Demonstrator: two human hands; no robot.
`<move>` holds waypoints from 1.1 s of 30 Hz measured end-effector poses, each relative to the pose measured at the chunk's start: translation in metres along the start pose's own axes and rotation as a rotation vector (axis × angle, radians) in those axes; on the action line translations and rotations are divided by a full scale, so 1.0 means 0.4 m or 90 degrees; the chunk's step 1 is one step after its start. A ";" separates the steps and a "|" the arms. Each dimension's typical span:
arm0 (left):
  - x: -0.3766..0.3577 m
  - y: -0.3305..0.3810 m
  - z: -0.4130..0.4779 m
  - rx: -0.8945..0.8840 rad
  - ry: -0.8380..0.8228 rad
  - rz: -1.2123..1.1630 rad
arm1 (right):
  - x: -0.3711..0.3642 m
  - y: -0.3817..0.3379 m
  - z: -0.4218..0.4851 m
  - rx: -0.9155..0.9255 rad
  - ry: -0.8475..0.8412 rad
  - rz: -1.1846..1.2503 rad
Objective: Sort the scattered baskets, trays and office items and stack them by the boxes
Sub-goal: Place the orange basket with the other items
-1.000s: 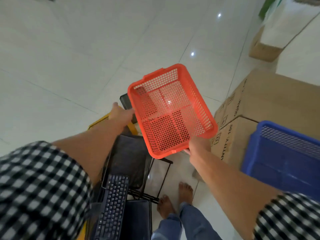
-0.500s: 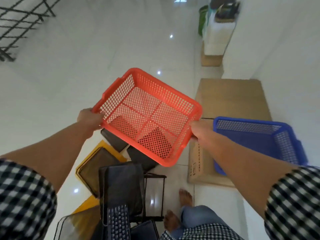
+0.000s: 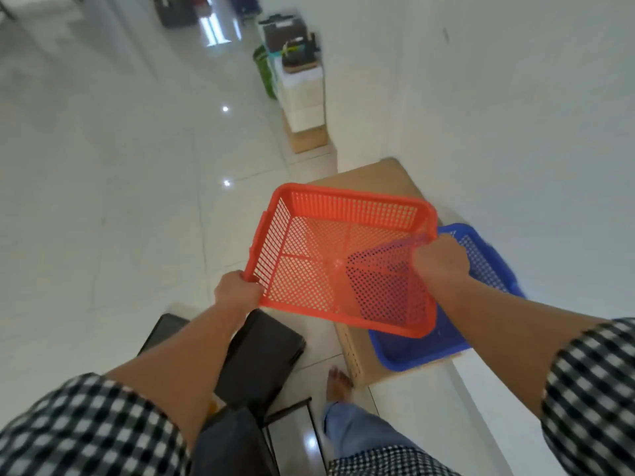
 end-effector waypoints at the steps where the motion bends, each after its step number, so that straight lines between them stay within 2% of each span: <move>1: -0.039 0.025 0.008 -0.011 -0.023 0.019 | 0.017 0.019 0.021 -0.018 0.018 0.008; 6: -0.208 0.146 0.039 -0.099 -0.122 0.146 | 0.104 0.114 0.102 -0.090 0.089 0.023; 14: -0.373 0.255 0.038 -0.218 -0.288 0.364 | 0.156 0.230 0.128 -0.206 0.103 -0.021; 20: -0.424 0.272 0.024 -0.121 -0.391 0.375 | 0.149 0.270 0.109 -0.276 0.103 0.002; 22: -0.425 0.303 0.033 -0.115 -0.377 0.371 | 0.140 0.271 0.108 -0.288 0.106 0.011; 28: -0.429 0.518 0.037 -0.305 -0.199 0.461 | 0.134 0.279 0.094 -0.339 0.132 -0.004; 33: -0.465 0.576 0.049 -0.366 -0.174 0.533 | 0.130 0.275 0.096 -0.385 0.158 -0.031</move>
Point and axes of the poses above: each hand's wrist, its own z-axis towards the middle knuckle, its own x-axis out of the back of the hand, y = z × x, the point moved 10 cm from there along z, towards the middle knuckle, and after that the axes turned 7 degrees about x, right-handed, at the moved point
